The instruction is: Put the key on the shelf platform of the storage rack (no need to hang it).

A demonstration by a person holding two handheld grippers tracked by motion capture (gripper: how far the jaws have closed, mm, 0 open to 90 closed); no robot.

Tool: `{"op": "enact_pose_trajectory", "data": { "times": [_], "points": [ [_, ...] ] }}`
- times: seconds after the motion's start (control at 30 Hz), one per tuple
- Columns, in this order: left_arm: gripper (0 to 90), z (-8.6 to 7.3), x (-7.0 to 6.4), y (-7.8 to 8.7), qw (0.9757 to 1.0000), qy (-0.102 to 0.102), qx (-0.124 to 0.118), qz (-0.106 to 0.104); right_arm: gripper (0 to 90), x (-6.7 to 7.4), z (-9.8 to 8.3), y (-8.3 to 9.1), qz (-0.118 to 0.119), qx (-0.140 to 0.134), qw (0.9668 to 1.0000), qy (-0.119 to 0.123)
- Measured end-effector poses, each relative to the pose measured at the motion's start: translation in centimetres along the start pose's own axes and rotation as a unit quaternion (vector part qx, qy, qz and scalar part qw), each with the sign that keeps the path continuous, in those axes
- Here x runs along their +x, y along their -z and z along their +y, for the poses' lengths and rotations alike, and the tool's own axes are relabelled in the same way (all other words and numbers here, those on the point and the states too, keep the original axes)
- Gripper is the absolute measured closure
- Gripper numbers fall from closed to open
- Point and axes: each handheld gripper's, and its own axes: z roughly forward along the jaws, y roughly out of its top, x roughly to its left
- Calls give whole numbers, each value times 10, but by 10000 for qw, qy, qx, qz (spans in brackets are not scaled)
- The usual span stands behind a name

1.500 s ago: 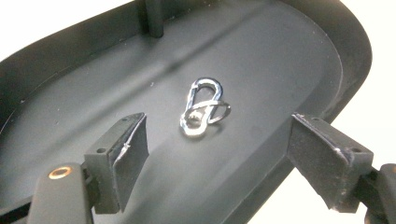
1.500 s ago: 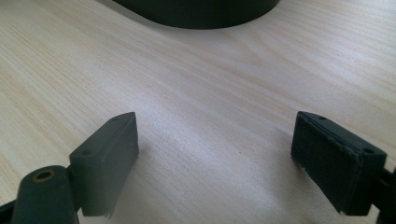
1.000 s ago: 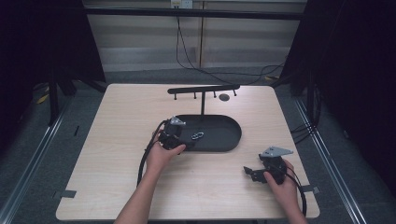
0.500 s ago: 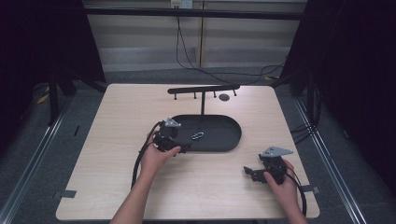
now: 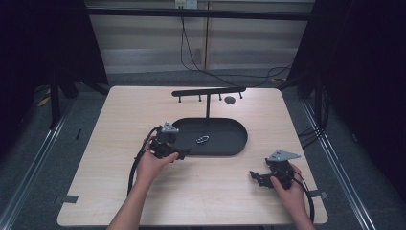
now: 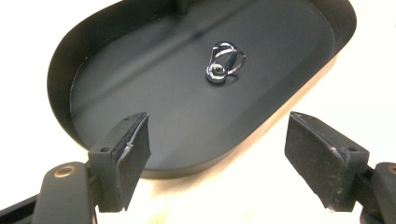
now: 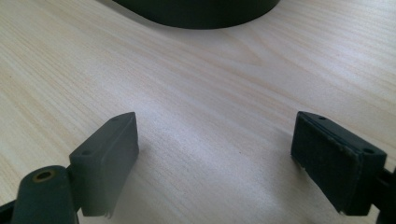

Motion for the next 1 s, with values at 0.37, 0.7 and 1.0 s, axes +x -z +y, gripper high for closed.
{"op": "enact_pose_trajectory", "data": {
  "times": [0.37, 0.7, 1.0],
  "points": [
    [222, -16, 8, 15, 10000, 26, 24, 54, 145, 0, 0, 0, -8, 5, 10000, -1],
    [221, -27, 10, 24, 10000, 69, -34, -5, 145, 0, 0, 0, -11, 6, 10000, -1],
    [222, -37, 11, 28, 10000, 69, 18, 24, 145, 0, 0, 0, -3, 3, 10000, -3]
  ]
}}
